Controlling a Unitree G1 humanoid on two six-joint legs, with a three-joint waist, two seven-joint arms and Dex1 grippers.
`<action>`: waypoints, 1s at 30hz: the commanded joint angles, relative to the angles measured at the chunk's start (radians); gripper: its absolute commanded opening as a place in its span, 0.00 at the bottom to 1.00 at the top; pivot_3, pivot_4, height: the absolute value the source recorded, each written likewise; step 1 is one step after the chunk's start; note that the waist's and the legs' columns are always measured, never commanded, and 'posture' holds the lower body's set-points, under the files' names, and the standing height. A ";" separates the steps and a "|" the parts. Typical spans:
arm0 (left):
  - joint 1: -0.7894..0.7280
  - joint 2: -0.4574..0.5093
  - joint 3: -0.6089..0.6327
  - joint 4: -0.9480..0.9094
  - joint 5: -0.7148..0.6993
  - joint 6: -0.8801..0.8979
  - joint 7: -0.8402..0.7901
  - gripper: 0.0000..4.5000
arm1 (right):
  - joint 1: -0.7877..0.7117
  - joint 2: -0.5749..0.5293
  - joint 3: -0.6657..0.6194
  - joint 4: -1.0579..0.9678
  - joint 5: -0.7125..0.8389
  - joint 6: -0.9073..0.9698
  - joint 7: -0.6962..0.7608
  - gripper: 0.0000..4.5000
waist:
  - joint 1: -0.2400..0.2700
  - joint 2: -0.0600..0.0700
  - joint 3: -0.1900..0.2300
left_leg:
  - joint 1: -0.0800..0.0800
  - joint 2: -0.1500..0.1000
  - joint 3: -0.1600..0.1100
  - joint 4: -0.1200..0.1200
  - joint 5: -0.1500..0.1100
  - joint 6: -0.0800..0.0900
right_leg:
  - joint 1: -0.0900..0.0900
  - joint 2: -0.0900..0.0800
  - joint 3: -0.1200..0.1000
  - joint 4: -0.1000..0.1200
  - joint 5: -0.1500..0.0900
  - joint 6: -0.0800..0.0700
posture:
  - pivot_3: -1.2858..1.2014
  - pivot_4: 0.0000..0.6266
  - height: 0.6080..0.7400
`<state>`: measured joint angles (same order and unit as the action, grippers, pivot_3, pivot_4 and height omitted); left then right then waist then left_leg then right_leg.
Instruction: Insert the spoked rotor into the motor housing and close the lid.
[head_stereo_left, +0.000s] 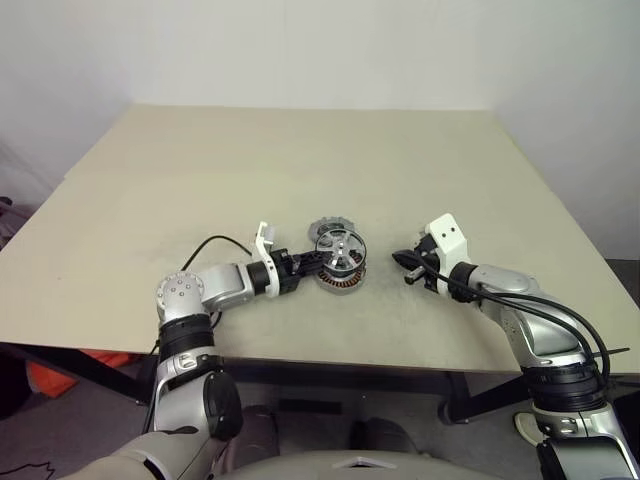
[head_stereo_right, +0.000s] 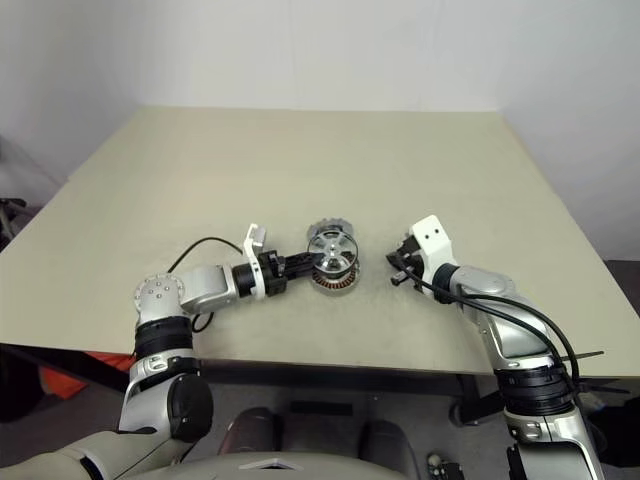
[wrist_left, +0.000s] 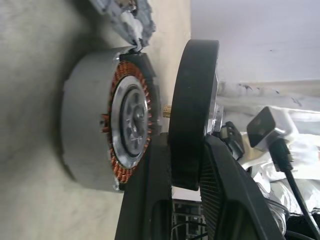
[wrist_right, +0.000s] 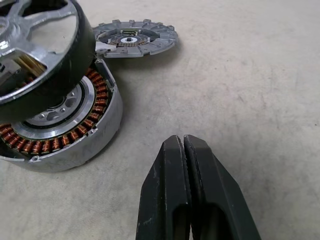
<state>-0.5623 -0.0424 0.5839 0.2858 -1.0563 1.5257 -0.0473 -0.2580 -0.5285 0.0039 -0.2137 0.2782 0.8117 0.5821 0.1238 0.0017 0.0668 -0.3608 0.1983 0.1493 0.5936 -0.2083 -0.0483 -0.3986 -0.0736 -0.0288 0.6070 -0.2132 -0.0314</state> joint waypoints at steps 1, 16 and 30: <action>0.001 -0.001 -0.003 -0.020 -0.012 0.014 -0.003 0.09 | -0.022 0.002 -0.024 -0.044 0.016 -0.002 -0.011 0.00 | 0.000 0.000 0.000 | 0.000 0.000 0.000 0.000 0.000 0.000 | 0.000 0.000 0.000 0.000 0.000 0.000 | 0.52 0.00 1.00; 0.000 -0.007 -0.014 0.011 0.023 0.004 -0.011 0.09 | -0.040 0.007 -0.022 -0.032 0.019 -0.005 -0.022 0.00 | 0.000 0.000 0.000 | 0.000 0.000 0.000 0.001 0.000 0.000 | 0.000 0.000 0.000 0.000 0.000 0.000 | 0.52 0.00 1.00; 0.008 -0.014 -0.006 0.020 0.017 -0.026 -0.009 0.09 | -0.057 0.011 -0.019 -0.020 0.017 -0.005 -0.019 0.00 | 0.000 0.000 0.000 | 0.000 0.000 0.000 0.002 0.000 0.000 | 0.001 0.000 0.000 0.001 0.000 0.000 | 0.52 0.00 1.00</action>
<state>-0.5488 -0.0535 0.5766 0.3119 -1.0271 1.5029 -0.0491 -0.2898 -0.5169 0.0039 -0.2133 0.2803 0.8122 0.5641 0.1239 0.0018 0.0667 -0.3605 0.1983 0.1492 0.5952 -0.2082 -0.0482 -0.3975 -0.0736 -0.0288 0.6079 -0.2131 -0.0313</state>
